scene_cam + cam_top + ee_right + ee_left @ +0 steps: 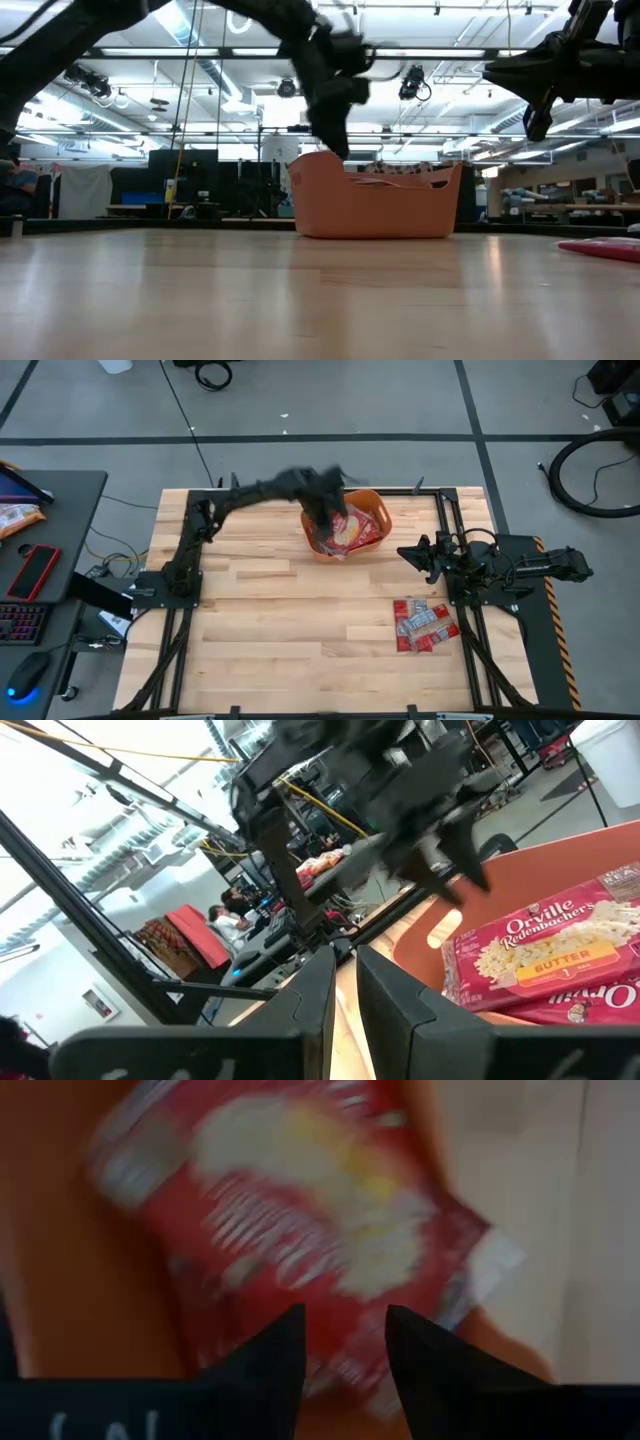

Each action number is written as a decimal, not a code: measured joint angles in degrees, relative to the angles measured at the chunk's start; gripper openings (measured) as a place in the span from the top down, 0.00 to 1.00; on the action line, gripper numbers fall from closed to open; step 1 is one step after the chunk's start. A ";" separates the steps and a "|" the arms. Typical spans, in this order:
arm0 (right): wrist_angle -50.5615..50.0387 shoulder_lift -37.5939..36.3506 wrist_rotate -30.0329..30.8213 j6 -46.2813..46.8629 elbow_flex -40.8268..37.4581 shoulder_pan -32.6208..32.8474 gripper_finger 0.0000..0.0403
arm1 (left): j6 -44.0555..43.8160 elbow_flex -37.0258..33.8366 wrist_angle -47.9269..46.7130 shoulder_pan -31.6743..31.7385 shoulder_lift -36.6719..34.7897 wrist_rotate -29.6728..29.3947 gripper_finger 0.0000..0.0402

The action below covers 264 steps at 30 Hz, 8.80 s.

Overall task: Sort popcorn bags into baskets
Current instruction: Put the red popcorn bag into the orange bin

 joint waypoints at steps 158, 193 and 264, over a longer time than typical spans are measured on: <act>-103.22 84.07 16.28 -1.15 96.10 27.12 0.99 | -2.57 -91.89 100.42 -35.44 -59.14 -46.75 0.91; -61.06 76.79 0.85 -43.51 83.08 -11.97 0.99 | -3.79 -91.89 97.41 -35.45 -59.14 -46.78 0.91; -72.10 80.02 -1.65 3.52 59.89 23.21 0.54 | -2.04 -91.89 96.60 -35.40 -59.14 -46.80 0.91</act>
